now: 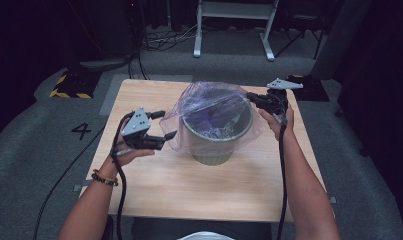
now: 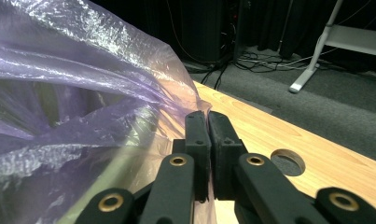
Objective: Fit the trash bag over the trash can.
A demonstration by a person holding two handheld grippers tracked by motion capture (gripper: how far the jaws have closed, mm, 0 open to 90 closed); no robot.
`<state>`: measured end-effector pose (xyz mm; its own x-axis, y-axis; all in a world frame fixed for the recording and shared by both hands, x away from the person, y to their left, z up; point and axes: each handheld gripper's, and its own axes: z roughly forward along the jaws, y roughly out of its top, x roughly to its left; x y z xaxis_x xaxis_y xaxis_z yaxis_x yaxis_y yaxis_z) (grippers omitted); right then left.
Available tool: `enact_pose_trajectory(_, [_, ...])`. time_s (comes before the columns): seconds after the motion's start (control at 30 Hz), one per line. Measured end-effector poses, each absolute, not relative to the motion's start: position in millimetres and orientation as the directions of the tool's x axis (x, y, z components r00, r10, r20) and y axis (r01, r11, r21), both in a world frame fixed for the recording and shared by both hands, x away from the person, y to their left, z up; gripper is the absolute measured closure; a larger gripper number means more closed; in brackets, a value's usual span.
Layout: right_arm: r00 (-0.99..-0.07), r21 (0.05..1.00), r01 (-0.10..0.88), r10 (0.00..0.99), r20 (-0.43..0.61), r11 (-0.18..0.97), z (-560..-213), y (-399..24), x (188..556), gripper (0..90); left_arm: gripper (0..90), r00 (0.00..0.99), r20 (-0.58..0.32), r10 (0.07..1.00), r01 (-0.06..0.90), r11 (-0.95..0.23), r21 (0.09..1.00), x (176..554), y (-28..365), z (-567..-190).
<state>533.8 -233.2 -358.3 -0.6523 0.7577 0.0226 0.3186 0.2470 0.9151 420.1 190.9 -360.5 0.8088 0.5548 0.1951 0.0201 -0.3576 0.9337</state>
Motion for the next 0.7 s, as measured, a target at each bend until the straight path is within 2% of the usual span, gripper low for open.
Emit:
enact_pose_trajectory(0.1, [-0.661, 0.915, 0.313, 0.75, 0.017, 0.255, -357, -232, 534, 87.1, 34.5, 0.8, 0.219, 0.559, 0.03, -0.401, 0.916, 442, 185, -355])
enact_pose_trajectory(0.17, [-0.667, 0.913, 0.313, 0.745, 0.016, 0.261, -358, -231, 535, 87.1, 43.3, 0.801, 0.237, 0.549, 0.032, -0.435, 0.9, 455, 182, -355])
enact_pose_trajectory(0.2, [-0.669, 0.912, 0.316, 0.743, 0.019, 0.262, -358, -231, 535, 87.5, 43.3, 0.797, 0.24, 0.554, 0.039, -0.444, 0.895, 461, 180, -356])
enact_pose_trajectory(0.23, [-0.674, 0.911, 0.314, 0.739, 0.016, 0.266, -359, -231, 536, 88.0, 48.7, 0.801, 0.233, 0.552, 0.047, -0.445, 0.894, 466, 179, -357])
enact_pose_trajectory(0.27, [-0.68, 0.909, 0.312, 0.733, 0.01, 0.278, -359, -230, 536, 89.0, 61.3, 0.8, 0.24, 0.55, 0.043, -0.451, 0.892, 475, 178, -358])
enact_pose_trajectory(0.33, [-0.689, 0.906, 0.307, 0.725, 0.0, 0.292, -359, -230, 536, 89.5, 73.5, 0.797, 0.231, 0.559, 0.05, -0.441, 0.896, 480, 178, -359])
enact_pose_trajectory(0.37, [-0.689, 0.906, 0.307, 0.725, 0.0, 0.292, -359, -230, 536, 89.5, 73.5, 0.793, 0.228, 0.565, 0.052, -0.437, 0.898, 482, 178, -359])
enact_pose_trajectory(0.4, [-0.694, 0.904, 0.304, 0.72, -0.006, 0.301, -359, -230, 536, 90.0, 81.0, 0.78, 0.215, 0.588, 0.071, -0.424, 0.903, 490, 177, -361])
enact_pose_trajectory(0.43, [-0.694, 0.904, 0.304, 0.72, -0.006, 0.301, -359, -230, 536, 90.0, 84.6, 0.78, 0.215, 0.588, 0.071, -0.424, 0.903, 490, 177, -361])
enact_pose_trajectory(0.53, [-0.704, 0.899, 0.304, 0.71, -0.01, 0.314, -361, -228, 537, 90.0, 89.5, 0.762, 0.161, 0.627, 0.142, -0.405, 0.903, 506, 174, -365])
enact_pose_trajectory(0.6, [-0.706, 0.896, 0.308, 0.708, -0.009, 0.319, -362, -227, 538, 90.0, 89.8, 0.755, 0.146, 0.639, 0.165, -0.402, 0.901, 511, 173, -367])
enact_pose_trajectory(0.67, [-0.709, 0.893, 0.31, 0.705, -0.011, 0.326, -364, -226, 538, 90.0, 89.9, 0.748, 0.093, 0.657, 0.239, -0.397, 0.886, 524, 169, -373])
enact_pose_trajectory(0.7, [-0.711, 0.893, 0.311, 0.703, -0.008, 0.324, -365, -226, 538, 90.0, 90.0, 0.748, 0.093, 0.657, 0.239, -0.397, 0.886, 524, 169, -373])
